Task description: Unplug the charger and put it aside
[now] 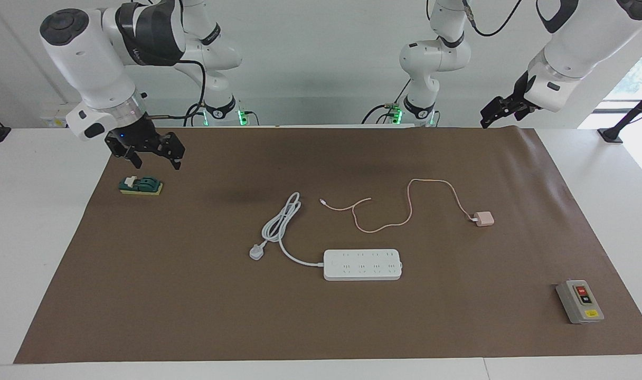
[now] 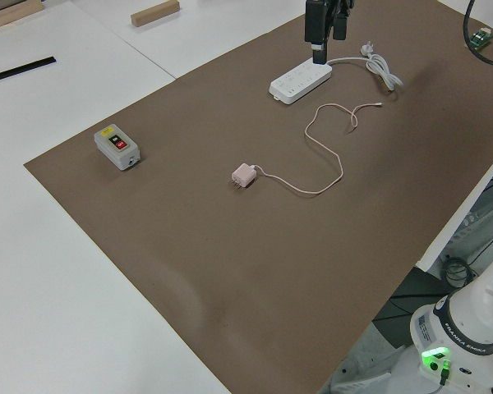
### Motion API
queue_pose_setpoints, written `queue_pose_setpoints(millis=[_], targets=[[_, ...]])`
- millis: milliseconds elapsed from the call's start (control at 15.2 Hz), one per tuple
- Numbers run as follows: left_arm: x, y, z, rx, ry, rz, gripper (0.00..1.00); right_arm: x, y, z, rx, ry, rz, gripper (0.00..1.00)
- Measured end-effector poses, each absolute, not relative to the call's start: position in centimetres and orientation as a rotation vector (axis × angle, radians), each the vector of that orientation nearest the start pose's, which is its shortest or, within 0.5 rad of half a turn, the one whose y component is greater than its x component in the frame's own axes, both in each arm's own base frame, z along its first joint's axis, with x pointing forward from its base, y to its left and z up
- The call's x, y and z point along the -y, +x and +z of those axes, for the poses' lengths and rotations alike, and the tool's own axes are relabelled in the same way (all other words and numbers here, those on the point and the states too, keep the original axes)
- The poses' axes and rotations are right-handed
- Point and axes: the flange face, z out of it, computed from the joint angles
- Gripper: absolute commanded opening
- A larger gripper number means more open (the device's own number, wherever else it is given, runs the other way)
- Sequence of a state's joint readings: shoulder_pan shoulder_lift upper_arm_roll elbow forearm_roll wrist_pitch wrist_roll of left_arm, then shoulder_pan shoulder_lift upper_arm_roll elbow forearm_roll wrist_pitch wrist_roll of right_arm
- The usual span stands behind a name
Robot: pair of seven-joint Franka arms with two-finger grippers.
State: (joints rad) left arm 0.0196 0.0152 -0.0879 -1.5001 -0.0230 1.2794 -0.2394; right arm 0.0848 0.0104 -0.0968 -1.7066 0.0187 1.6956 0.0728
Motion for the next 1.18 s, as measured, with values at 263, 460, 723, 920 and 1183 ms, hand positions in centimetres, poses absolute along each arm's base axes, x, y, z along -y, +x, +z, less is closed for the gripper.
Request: queue_pose_setpoints(millis=[263, 460, 723, 920, 1183], targets=[[4.6, 53.0, 62.3, 0.231, -3.107, 0.328, 1.00, 1.0, 56.2, 56.3, -0.151, -3.122, 0.056, 1.00], [4.8, 53.1, 62.4, 0.223, -3.110, 0.317, 1.00, 1.6, 55.9, 56.1, -0.159, -3.122, 0.097, 1.00], [4.8, 53.1, 62.3, 0.220, -3.111, 0.315, 1.00, 1.8, 55.8, 56.0, -0.001, -3.140, 0.110, 1.00], [4.8, 53.3, 62.3, 0.207, -3.116, 0.299, 1.00, 1.9, 55.8, 56.0, 0.059, -3.140, 0.111, 1.00], [4.8, 53.5, 62.4, 0.194, -3.121, 0.278, 1.00, 1.9, 55.8, 55.9, 0.078, -3.139, 0.112, 1.00]])
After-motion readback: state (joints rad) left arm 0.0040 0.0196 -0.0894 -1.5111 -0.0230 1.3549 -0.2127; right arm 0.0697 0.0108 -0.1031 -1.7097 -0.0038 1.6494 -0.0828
